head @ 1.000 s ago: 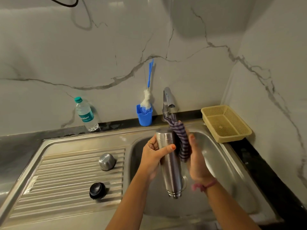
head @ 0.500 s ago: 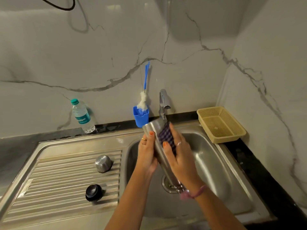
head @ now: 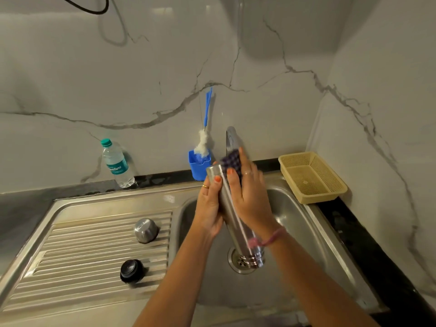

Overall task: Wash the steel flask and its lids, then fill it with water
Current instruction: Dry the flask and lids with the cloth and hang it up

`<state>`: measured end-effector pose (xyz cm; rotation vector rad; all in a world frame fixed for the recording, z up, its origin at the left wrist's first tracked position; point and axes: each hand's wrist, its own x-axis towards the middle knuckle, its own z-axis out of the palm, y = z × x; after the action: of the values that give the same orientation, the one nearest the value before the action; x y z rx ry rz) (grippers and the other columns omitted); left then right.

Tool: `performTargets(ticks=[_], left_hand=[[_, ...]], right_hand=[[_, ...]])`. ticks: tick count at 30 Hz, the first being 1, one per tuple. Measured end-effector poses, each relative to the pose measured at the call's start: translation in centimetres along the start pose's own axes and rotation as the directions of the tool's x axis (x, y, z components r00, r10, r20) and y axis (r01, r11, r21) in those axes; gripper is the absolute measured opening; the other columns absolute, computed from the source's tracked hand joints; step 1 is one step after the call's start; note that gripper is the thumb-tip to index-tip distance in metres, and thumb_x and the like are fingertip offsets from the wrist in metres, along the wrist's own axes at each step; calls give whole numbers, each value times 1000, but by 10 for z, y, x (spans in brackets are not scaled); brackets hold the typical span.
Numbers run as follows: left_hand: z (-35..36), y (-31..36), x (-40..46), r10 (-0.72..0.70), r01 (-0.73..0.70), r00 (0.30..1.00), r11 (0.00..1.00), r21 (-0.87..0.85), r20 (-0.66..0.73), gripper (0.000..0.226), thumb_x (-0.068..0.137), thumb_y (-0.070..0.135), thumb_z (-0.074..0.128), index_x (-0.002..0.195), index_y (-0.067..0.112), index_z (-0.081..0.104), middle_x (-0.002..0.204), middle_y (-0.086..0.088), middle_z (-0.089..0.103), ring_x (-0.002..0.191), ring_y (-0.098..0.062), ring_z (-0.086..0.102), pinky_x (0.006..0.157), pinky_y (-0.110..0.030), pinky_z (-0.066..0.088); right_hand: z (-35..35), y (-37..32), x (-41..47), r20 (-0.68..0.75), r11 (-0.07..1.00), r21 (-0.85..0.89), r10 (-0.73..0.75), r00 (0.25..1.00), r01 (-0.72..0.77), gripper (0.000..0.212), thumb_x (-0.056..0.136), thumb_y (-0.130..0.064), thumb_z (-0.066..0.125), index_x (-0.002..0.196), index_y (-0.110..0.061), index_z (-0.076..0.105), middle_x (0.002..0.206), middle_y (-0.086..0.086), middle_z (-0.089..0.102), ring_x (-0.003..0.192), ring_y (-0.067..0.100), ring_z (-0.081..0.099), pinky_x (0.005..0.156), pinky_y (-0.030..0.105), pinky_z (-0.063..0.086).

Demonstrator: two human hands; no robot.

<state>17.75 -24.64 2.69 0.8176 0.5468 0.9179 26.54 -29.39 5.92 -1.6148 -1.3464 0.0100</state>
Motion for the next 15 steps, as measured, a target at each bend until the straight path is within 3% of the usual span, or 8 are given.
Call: performTargets(ticks=[3,8,11,15], left_hand=[[4,-8,-1,-20,18,999,999,-47,-40,67,69,47,80,124,14,60,113,-16,67,97,-26,66,90,-45,56],[6,2,-1,-6,-14,988,991,-130,-153,57,74,49,73,119,16,61,107,-14,72,91,-25,71,79,-40,60],[-5,12,3,-19,-11,970,993,-121,-241,70,70,57,65,127,17,55,107,-13,69,90,-25,70,72,-39,59],[-9,13,5,-37,12,969,995,-104,-242,77,69,65,66,127,17,54,100,-10,70,86,-22,71,68,-36,59]], right_hand=[[-2,-6,20,76,997,-73,13,997,-8,72,90,-60,16,152,-23,21,147,2,41,129,23,39,106,43,35],[-4,16,-35,119,1000,-25,-4,993,7,64,97,-54,22,152,-20,22,141,2,48,119,17,49,100,33,43],[-13,38,-83,202,995,88,18,979,-36,56,98,-48,29,150,-29,21,141,-7,46,125,8,46,106,29,39],[-17,50,-108,202,967,217,87,975,-131,52,97,-45,31,147,-36,21,142,-23,39,132,0,39,110,22,32]])
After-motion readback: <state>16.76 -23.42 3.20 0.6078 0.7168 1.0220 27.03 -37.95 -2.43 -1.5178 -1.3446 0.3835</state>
